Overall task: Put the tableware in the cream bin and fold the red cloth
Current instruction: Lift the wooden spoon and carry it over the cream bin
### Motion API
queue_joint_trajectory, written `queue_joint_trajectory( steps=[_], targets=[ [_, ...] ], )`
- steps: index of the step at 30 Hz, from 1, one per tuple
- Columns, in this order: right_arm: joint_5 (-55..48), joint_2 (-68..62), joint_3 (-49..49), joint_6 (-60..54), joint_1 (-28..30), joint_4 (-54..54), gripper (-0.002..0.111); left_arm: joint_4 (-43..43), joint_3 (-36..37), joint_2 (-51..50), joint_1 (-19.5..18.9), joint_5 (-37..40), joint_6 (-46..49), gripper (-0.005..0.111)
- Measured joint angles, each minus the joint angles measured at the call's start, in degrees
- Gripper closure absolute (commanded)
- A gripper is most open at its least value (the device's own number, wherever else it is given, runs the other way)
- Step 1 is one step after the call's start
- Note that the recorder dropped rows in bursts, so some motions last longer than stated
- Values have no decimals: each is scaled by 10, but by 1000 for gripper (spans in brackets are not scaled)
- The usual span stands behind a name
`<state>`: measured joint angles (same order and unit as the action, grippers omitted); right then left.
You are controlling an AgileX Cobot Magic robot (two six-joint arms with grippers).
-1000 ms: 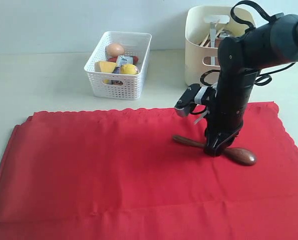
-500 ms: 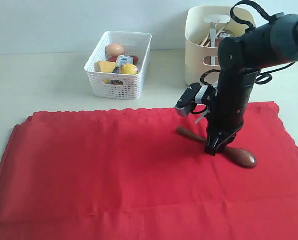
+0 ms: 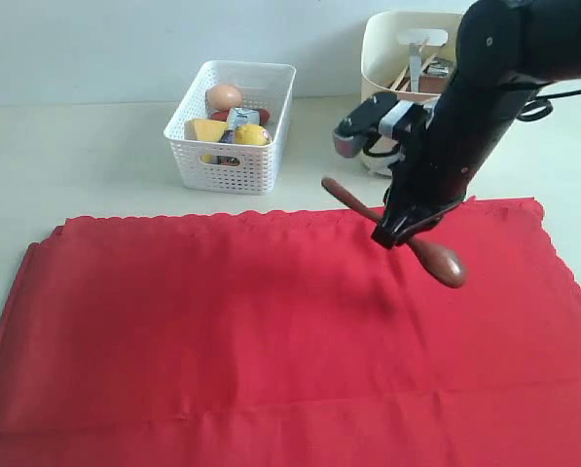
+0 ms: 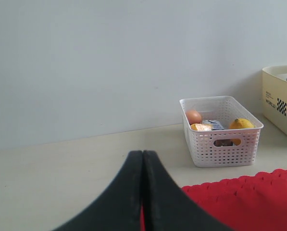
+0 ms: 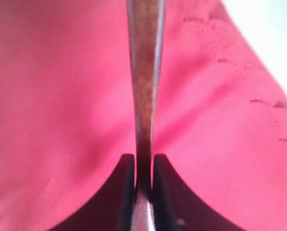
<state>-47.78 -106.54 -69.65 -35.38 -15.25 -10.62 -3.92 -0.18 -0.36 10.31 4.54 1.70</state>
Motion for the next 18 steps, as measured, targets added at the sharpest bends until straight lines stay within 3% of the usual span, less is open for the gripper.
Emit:
queue_joint_trajectory(
  steps=[18],
  targets=[
    [229,149,1,1,0,-59,108,0,0,0,0,0,0,106]
  ],
)
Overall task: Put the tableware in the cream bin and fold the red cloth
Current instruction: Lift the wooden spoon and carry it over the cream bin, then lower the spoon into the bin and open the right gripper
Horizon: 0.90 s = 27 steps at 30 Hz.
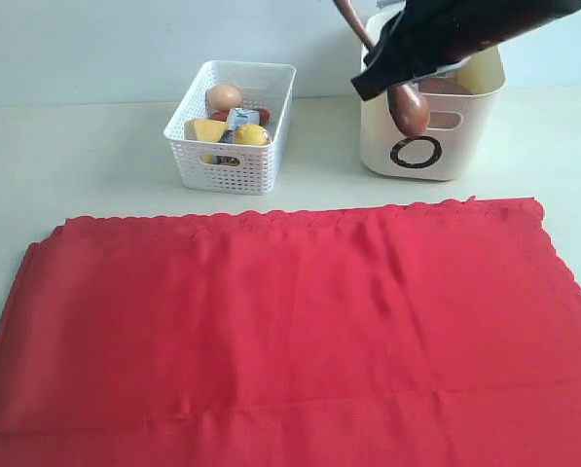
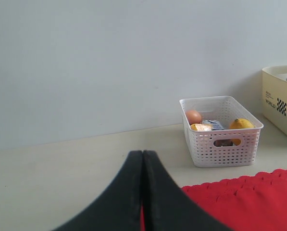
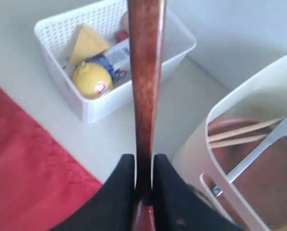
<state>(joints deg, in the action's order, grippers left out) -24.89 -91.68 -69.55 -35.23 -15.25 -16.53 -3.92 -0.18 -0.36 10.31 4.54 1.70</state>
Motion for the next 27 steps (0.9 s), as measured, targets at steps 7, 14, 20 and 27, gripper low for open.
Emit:
queue_joint_trajectory(
  steps=[7,14,20,27],
  targets=[
    [146,1,0,44,0,2,108,0,0,0,0,0,0,106],
    [255,-7,0,94,22,-5,108,0,0,0,0,0,0,106],
    [301,-38,0,106,60,-34,108,0,0,0,0,0,0,106],
    [333,-85,0,110,94,-44,108,0,0,0,0,0,0,106]
  ],
)
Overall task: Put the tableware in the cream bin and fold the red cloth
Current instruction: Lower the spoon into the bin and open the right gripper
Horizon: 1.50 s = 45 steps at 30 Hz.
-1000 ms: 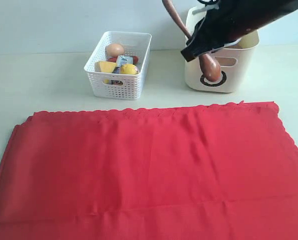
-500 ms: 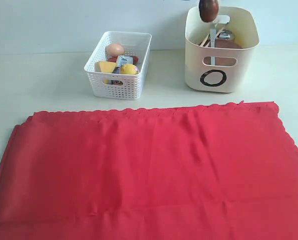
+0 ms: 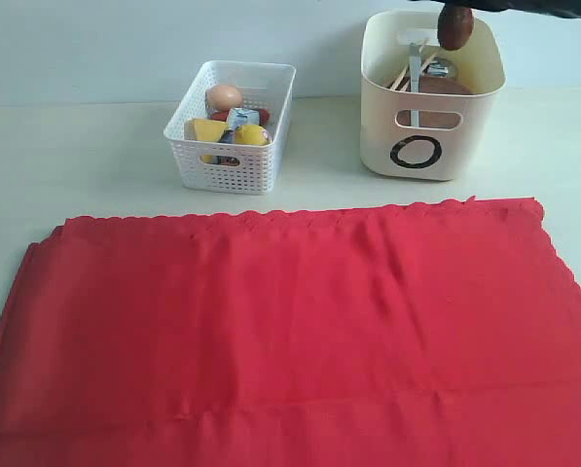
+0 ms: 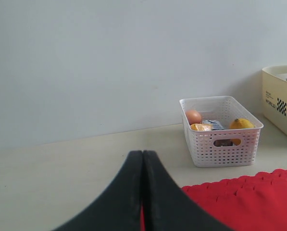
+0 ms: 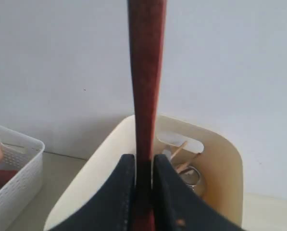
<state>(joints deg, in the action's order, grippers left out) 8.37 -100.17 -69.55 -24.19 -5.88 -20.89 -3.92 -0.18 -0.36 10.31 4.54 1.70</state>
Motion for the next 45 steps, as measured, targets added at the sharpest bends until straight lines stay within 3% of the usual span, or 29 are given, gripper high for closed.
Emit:
queue_joint_trajectory(
  steps=[9,25,32,45],
  targets=[
    [21,-49,0,0,10,-2,106,0,0,0,0,0,0,106],
    [20,-110,0,0,10,-20,61,0,0,0,0,0,0,106],
    [4,-106,0,0,10,-97,60,0,0,0,0,0,0,106],
    [-184,79,0,-71,10,-101,60,0,0,0,0,0,0,106]
  ],
)
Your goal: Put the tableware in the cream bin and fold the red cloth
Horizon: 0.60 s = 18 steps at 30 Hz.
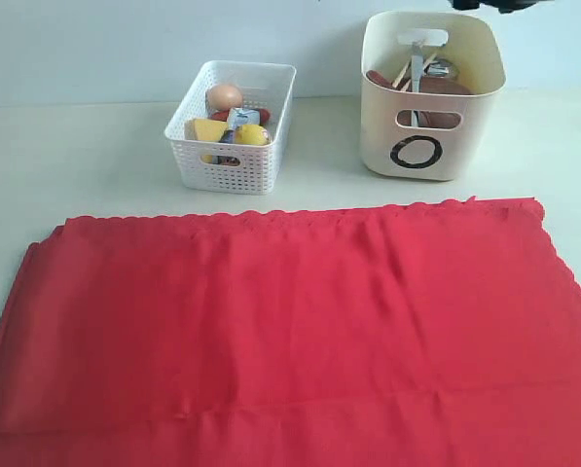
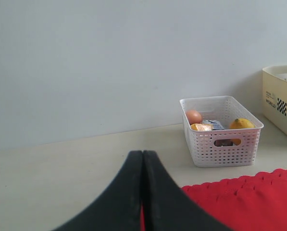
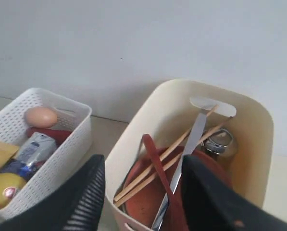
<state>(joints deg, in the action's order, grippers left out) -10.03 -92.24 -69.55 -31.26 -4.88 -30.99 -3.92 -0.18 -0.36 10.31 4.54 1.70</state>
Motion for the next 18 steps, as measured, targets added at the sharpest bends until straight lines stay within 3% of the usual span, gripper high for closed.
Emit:
queue_joint_trajectory(
  steps=[6,9,12,14,18],
  targets=[
    [-113,100,0,-11,0,32,65,0,0,0,0,0,0,106],
    [-146,137,0,-11,0,36,79,0,0,0,0,0,0,106],
    [-193,181,0,-11,0,36,101,0,0,0,0,0,0,106],
    [-226,215,0,-8,0,36,108,0,0,0,0,0,0,106],
    [-255,287,16,-2,0,36,108,0,0,0,0,0,0,106]
  ],
)
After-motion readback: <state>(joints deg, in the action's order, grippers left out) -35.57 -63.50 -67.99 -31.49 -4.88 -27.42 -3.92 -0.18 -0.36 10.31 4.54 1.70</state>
